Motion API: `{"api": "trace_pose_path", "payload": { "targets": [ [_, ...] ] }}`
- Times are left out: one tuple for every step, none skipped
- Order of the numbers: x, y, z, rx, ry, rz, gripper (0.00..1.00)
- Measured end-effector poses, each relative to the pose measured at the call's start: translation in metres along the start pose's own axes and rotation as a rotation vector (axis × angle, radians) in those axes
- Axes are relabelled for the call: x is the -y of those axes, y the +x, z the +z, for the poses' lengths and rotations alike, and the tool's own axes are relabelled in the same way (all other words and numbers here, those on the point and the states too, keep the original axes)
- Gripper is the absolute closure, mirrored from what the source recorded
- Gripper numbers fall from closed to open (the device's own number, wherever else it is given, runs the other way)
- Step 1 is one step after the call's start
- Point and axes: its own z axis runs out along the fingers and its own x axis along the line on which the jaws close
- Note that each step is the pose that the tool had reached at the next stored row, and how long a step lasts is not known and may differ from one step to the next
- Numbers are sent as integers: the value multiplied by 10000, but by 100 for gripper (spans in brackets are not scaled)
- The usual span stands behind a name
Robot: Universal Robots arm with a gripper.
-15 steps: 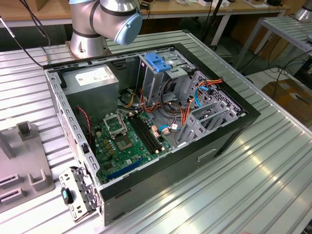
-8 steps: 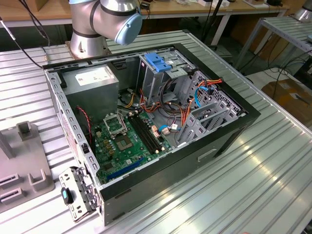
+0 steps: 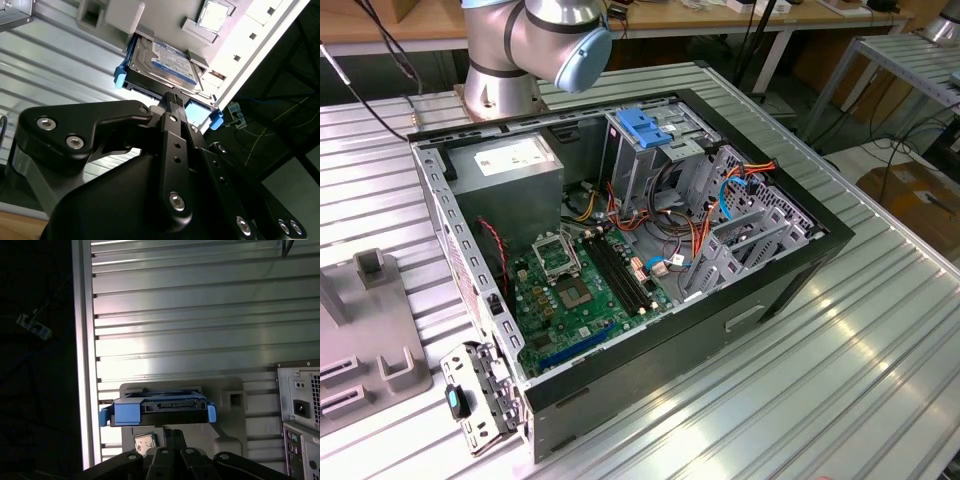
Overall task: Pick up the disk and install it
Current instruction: 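Reach for the disk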
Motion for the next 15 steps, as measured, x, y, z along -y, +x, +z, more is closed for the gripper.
{"api": "trace_pose_path", "payload": {
  "targets": [
    [1, 10, 14, 3, 60, -14, 89],
    [3, 23, 32, 2, 70, -37, 89],
    [4, 37, 56, 0, 74, -100, 89],
    [6, 54, 84, -3, 77, -177, 89],
    [6, 64, 96, -5, 80, -207, 89],
    [7, 71, 103, -6, 81, -227, 89],
    [8, 76, 109, -7, 83, -249, 89],
    [8, 76, 109, -6, 83, -249, 89],
    [8, 79, 110, -6, 83, -249, 89],
    [9, 91, 114, -6, 84, -247, 89],
    [9, 100, 122, -4, 86, -247, 89],
    [10, 113, 139, -3, 87, -248, 89],
    [11, 118, 155, -2, 88, -249, 89],
    [12, 120, 169, -5, 89, -255, 89],
    [12, 121, 185, -4, 90, -261, 89]
  ]
}}
